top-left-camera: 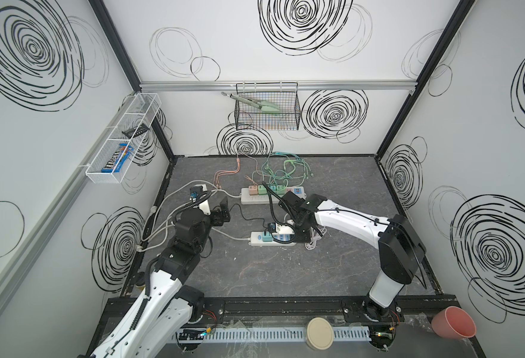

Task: Insert the plug
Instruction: 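Carry the teal block with the right gripper over the blue-socket strip, then align the teal block's prongs over the free blue socket with the right gripper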

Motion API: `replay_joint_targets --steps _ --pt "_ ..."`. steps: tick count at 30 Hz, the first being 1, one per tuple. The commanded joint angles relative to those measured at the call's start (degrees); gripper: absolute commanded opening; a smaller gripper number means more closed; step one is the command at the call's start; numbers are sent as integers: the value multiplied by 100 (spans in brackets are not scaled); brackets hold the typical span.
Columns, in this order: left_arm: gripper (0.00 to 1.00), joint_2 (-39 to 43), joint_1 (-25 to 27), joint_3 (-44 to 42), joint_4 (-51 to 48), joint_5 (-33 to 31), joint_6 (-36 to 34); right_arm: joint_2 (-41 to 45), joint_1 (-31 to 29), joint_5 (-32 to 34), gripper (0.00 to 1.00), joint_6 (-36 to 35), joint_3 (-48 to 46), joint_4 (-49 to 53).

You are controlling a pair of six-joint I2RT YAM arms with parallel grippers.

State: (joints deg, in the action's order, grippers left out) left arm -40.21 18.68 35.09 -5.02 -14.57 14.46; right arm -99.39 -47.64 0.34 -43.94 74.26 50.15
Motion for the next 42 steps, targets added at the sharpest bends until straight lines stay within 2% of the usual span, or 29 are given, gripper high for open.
replay_joint_targets --steps 1,17,42 --pt "96 -12 -51 -11 292 143 154 -9 -78 -32 0 -158 124 70" --pt "96 74 -49 -90 323 113 -50 -95 -157 47 0 -229 -17 -172" --pt "96 22 -59 -89 340 226 -51 -131 -275 263 0 -242 300 242"
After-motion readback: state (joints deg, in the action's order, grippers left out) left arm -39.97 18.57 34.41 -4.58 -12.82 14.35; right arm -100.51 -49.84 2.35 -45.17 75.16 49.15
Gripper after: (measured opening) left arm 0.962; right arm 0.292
